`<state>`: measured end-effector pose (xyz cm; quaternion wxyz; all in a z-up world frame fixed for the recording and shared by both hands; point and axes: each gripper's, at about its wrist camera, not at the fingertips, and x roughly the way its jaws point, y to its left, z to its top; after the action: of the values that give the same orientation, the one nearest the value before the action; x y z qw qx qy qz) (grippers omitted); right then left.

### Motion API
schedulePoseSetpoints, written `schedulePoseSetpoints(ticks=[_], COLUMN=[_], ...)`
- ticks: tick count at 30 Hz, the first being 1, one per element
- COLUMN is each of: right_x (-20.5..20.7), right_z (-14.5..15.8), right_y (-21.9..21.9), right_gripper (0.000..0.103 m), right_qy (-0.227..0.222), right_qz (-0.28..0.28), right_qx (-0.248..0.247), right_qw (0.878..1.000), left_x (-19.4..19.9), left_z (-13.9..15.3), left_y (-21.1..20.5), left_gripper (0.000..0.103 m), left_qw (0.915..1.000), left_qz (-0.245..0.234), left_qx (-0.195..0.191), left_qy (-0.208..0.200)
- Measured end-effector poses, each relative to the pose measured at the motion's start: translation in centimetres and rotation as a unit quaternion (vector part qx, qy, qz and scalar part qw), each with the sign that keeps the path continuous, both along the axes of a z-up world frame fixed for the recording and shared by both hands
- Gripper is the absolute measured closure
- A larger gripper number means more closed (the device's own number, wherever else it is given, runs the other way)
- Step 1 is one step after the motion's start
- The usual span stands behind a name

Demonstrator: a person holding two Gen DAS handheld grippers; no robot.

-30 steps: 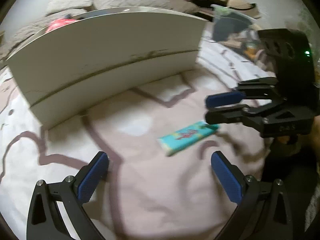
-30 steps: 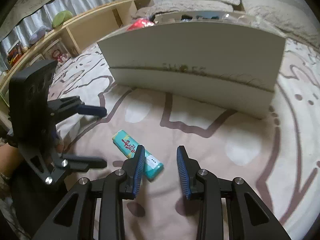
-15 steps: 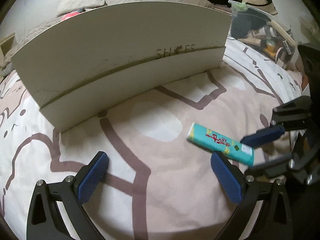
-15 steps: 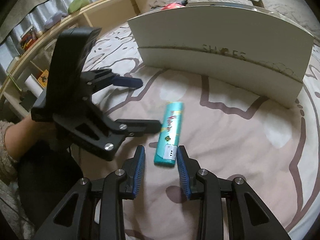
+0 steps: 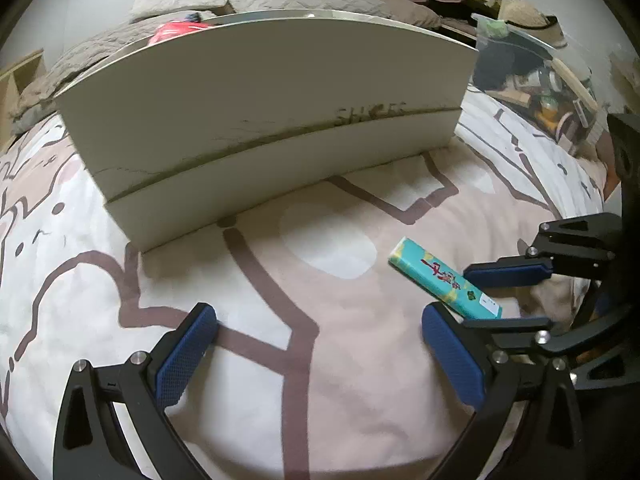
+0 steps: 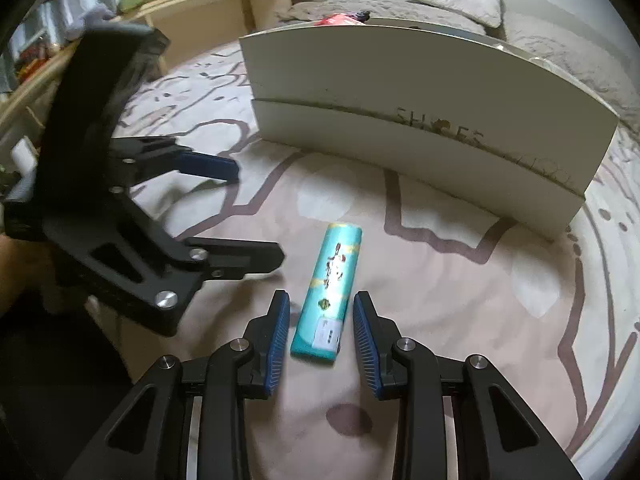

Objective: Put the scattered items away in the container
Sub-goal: 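Reposition the right tool around the teal lighter, turning it lengthwise between the fingers, then close the right tool on the teal lighter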

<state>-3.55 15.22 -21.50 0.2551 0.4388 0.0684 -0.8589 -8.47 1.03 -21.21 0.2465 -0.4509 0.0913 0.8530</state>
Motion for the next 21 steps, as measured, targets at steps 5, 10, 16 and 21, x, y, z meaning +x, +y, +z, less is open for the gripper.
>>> schedulePoseSetpoints(ticks=[5, 10, 16, 21], right_x=[-0.6, -0.56, -0.52, -0.63], right_z=[-0.45, -0.58, -0.3, 0.2], right_y=[-0.16, -0.36, -0.47, -0.23], right_gripper=[0.07, 0.08, 0.081, 0.081], right_qy=[0.01, 0.03, 0.053, 0.051], right_qz=[-0.027, -0.041, -0.062, -0.068], right_qx=[0.002, 0.011, 0.015, 0.014], right_qw=[1.0, 0.999, 0.997, 0.996], left_x=[0.08, 0.1, 0.24, 0.29], left_z=[0.14, 0.16, 0.33, 0.7], left_y=[-0.44, -0.32, -0.2, -0.19], left_gripper=[0.0, 0.0, 0.0, 0.0], left_qw=[1.0, 0.9999, 0.9998, 0.9996], left_qz=[0.007, 0.009, 0.012, 0.015], left_qx=[0.004, 0.004, 0.014, 0.024], left_qy=[-0.004, -0.006, -0.007, -0.007])
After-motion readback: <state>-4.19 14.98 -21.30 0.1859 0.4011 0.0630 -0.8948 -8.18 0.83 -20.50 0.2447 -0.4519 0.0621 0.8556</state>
